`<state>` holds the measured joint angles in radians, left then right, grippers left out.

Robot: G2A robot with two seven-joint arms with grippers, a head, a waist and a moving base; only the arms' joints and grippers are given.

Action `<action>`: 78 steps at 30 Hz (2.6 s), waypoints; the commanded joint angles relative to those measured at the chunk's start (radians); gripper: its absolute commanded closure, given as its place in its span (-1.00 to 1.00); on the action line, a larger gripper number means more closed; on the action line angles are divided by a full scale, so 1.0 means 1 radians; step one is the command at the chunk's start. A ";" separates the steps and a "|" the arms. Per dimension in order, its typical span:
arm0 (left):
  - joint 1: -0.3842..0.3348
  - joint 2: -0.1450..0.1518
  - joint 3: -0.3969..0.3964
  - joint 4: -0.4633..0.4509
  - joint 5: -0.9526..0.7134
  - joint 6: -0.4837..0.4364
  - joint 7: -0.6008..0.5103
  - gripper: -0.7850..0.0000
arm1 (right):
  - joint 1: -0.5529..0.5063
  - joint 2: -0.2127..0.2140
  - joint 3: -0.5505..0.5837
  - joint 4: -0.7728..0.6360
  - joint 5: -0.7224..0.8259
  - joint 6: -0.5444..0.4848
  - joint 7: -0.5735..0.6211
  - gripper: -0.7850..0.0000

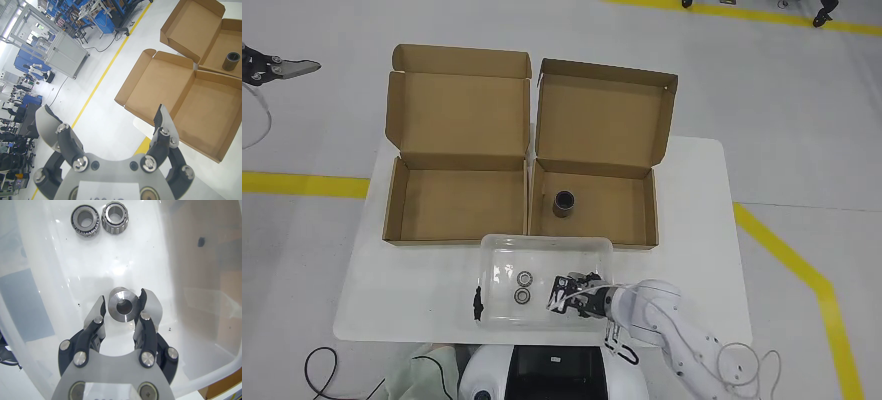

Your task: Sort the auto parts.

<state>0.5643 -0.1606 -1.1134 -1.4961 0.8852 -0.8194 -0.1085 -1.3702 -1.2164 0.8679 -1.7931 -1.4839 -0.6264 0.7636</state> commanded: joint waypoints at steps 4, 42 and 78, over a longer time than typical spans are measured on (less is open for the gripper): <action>0.000 0.000 0.000 0.000 0.000 0.000 0.000 -1.00 | 0.009 0.000 -0.006 0.006 0.004 0.003 -0.015 0.96; 0.000 0.000 0.000 0.000 0.000 0.000 0.000 -1.00 | 0.165 0.010 0.149 -0.006 0.277 -0.171 -0.823 1.00; 0.000 0.000 0.000 0.000 0.000 0.000 0.000 -1.00 | 0.102 0.029 0.248 -0.021 0.209 0.043 -0.609 1.00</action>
<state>0.5643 -0.1606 -1.1134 -1.4961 0.8852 -0.8194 -0.1085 -1.2656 -1.1881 1.1134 -1.8192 -1.2721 -0.5906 0.1447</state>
